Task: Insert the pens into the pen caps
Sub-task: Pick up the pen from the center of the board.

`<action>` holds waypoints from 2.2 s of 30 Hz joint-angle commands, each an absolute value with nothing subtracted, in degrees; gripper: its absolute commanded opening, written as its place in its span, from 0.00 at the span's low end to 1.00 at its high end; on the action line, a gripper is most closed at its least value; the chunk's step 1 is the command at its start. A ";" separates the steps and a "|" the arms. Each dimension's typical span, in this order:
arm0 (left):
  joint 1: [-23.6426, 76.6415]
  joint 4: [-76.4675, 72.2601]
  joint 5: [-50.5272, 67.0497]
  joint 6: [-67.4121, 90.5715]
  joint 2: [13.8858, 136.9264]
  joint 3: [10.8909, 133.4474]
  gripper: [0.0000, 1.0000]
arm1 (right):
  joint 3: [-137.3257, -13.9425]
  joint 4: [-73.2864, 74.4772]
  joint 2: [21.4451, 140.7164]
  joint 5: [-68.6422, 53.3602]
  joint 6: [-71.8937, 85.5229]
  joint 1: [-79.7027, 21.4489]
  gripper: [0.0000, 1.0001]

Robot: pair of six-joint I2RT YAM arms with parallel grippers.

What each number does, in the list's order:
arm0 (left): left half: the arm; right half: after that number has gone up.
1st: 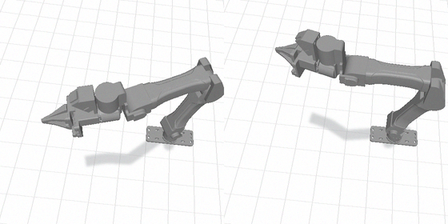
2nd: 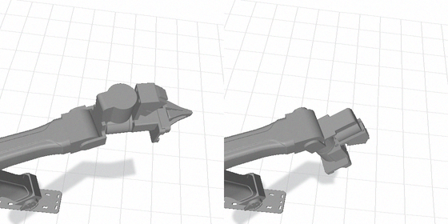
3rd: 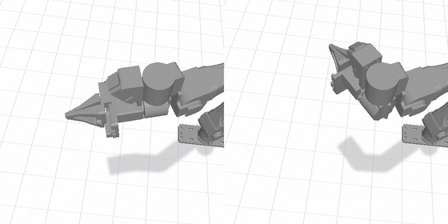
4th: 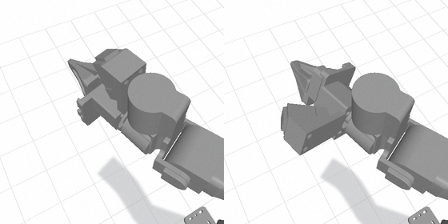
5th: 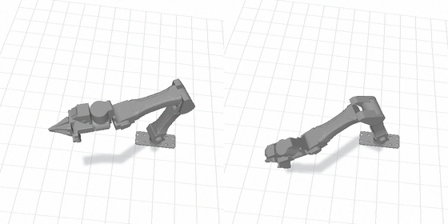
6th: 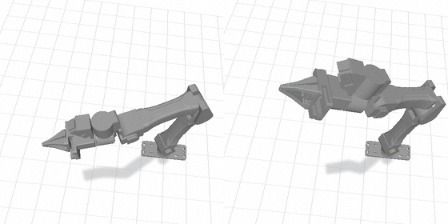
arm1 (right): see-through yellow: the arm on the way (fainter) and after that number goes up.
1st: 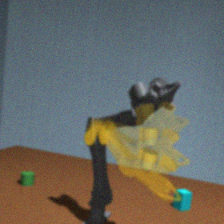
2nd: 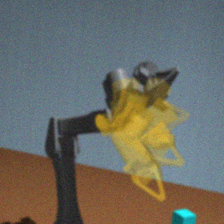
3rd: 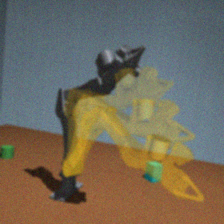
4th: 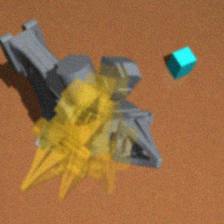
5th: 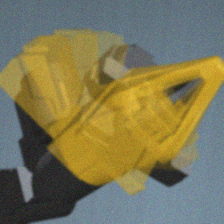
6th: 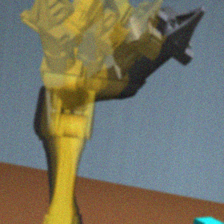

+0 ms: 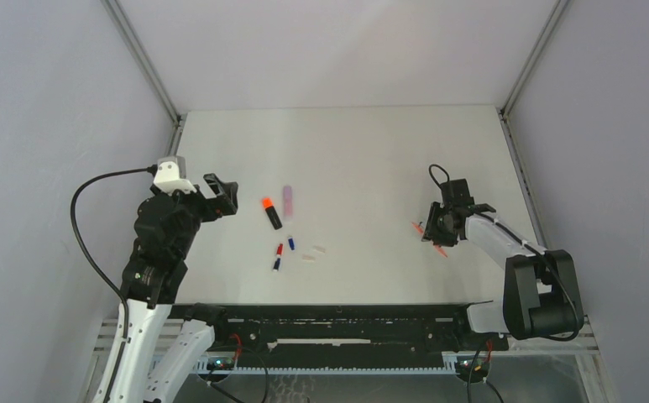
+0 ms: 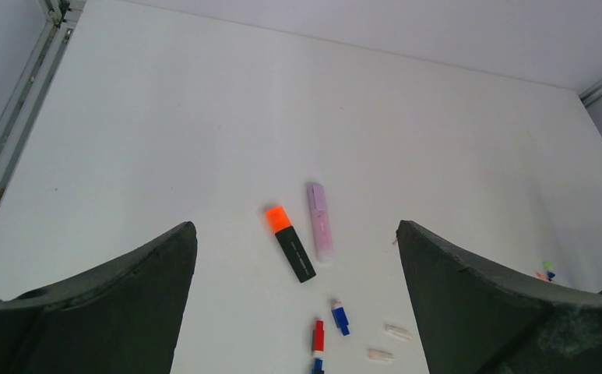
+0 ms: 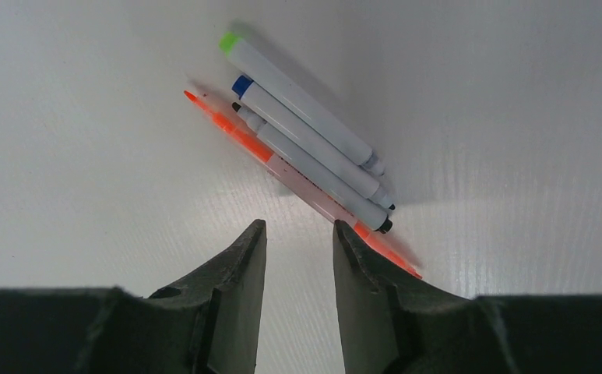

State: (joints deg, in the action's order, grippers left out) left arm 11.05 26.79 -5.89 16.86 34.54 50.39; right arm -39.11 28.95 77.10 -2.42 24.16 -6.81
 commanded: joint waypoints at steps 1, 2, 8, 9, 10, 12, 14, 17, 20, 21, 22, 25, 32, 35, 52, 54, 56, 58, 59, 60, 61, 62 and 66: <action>10.51 25.35 -6.37 15.64 34.09 49.24 1.00 | -41.75 26.56 77.57 -1.95 23.25 -6.40 0.36; 10.48 25.39 -6.38 15.64 34.06 49.27 1.00 | -41.82 26.48 77.69 -2.14 23.21 -6.43 0.36; 10.43 25.39 -6.25 15.64 34.09 49.14 1.00 | -41.85 26.12 77.58 -2.73 23.18 -6.34 0.35; 10.42 25.36 -6.20 15.69 34.06 49.12 1.00 | -41.97 26.16 77.48 -2.58 23.16 -6.34 0.35; 10.31 25.39 -6.16 15.70 34.13 49.13 1.00 | -42.00 26.19 77.44 -2.37 23.07 -6.42 0.35; 10.32 25.36 -6.00 15.73 34.25 49.13 1.00 | -42.14 26.19 77.57 -1.93 23.03 -6.37 0.35; 10.25 25.35 -5.89 15.71 34.28 49.06 1.00 | -42.40 26.10 77.96 -1.84 22.96 -6.35 0.35; 10.20 25.39 -5.70 15.85 34.42 49.07 1.00 | -42.79 26.01 78.76 -2.06 22.93 -6.33 0.33; 10.15 25.39 -5.61 15.82 34.44 49.10 1.00 | -43.18 25.93 79.31 -1.84 22.80 -6.36 0.32; 10.11 25.39 -5.55 15.82 34.53 49.06 1.00 | -43.22 25.85 79.47 -1.82 22.77 -6.34 0.32; 10.15 25.40 -5.41 15.81 34.52 49.13 1.00 | -43.34 25.84 79.70 -1.83 22.79 -6.26 0.32; 10.10 25.37 -5.22 15.89 34.68 49.13 1.00 | -43.50 25.89 80.21 -1.74 22.84 -6.24 0.33; 9.96 25.26 -4.92 15.91 34.79 49.11 1.00 | -43.81 26.01 80.77 -2.36 22.82 -6.16 0.33; 9.77 25.21 -4.79 15.88 34.80 49.01 1.00 | -43.78 26.43 81.01 -2.92 22.69 -6.22 0.33; 9.42 25.04 -4.30 16.04 34.47 48.86 1.00 | -45.27 31.31 75.68 -5.39 23.57 -13.21 0.32; 9.38 25.05 -4.20 15.97 34.31 48.80 1.00 | -46.39 31.68 75.31 -2.73 21.99 -14.92 0.35; 9.38 25.04 -4.27 15.94 34.17 48.78 1.00 | -47.75 32.54 75.76 0.88 20.59 -16.12 0.38; 9.33 25.05 -4.31 15.99 34.02 48.64 1.00 | -48.95 33.34 77.06 3.73 19.70 -16.36 0.40; 9.37 25.02 -4.33 16.00 33.93 48.69 1.00 | -49.42 33.47 77.67 4.52 19.23 -16.16 0.40; 9.39 24.98 -4.38 15.95 33.82 48.64 1.00 | -49.81 33.48 78.44 4.97 18.93 -15.91 0.41; 9.33 25.04 -4.34 15.91 33.77 48.63 1.00 | -50.00 33.37 79.12 5.15 18.66 -15.45 0.41; 9.35 25.04 -4.45 15.90 33.64 48.66 1.00 | -50.13 33.13 79.71 5.04 18.44 -15.02 0.41; 9.37 25.03 -4.47 15.90 33.66 48.60 1.00 | -50.28 31.96 81.26 4.45 17.91 -13.69 0.44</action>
